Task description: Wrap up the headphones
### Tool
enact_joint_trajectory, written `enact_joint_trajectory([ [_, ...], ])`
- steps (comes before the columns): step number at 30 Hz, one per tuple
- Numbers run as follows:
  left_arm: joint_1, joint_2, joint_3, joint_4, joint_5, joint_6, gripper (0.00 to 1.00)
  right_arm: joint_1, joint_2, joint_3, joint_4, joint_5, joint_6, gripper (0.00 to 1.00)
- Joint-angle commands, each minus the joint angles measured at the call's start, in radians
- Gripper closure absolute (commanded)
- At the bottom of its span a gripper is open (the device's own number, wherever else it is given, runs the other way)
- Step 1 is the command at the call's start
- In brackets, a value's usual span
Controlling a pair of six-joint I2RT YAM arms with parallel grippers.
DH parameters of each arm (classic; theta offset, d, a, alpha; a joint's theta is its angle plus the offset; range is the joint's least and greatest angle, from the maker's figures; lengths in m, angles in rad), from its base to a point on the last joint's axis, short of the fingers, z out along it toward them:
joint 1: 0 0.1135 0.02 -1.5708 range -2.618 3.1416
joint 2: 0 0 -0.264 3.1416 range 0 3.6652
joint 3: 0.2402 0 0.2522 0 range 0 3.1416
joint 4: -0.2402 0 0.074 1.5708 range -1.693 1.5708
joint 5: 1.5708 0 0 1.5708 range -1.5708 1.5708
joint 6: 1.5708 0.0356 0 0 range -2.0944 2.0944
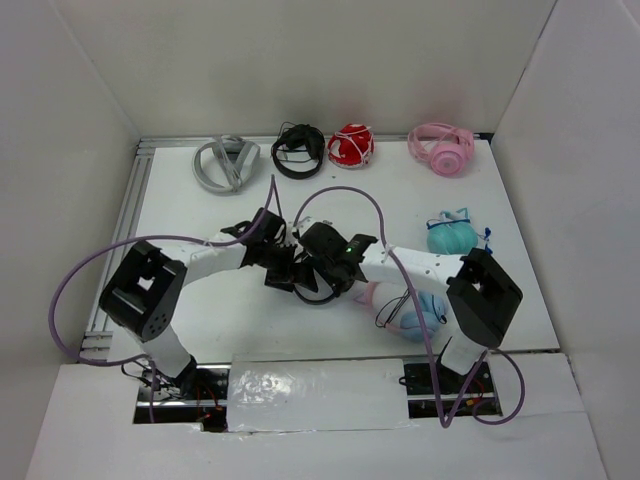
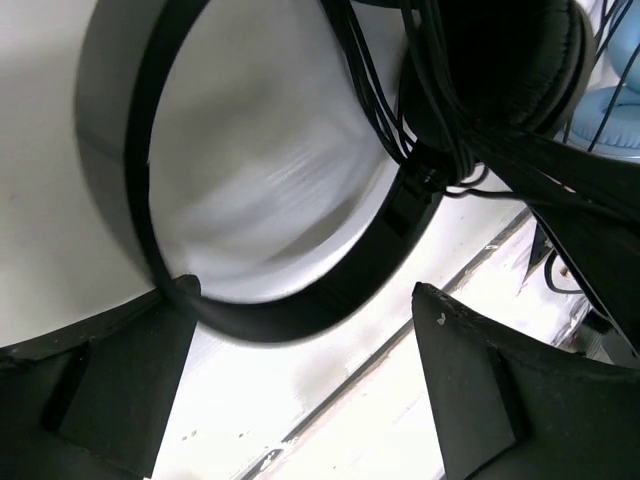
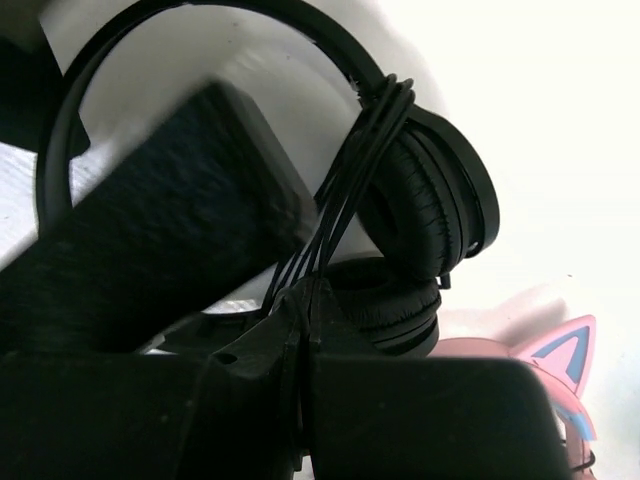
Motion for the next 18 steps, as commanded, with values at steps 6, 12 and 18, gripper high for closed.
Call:
enact_joint_trajectory([
  [6, 0.044, -0.163, -0.058, 0.017, -0.006, 0.001, 0.01, 0.007, 0.017, 0.07, 0.037, -0.024, -0.018, 0.95],
  [12, 0.055, -0.271, -0.119, 0.009, -0.02, -0.025, 0.01, 0.005, 0.069, 0.121, 0.014, -0.001, -0.029, 0.93],
  [18, 0.061, -0.364, -0.164, -0.011, -0.027, -0.044, 0.01, 0.005, 0.113, 0.171, 0.002, 0.007, -0.027, 0.91],
])
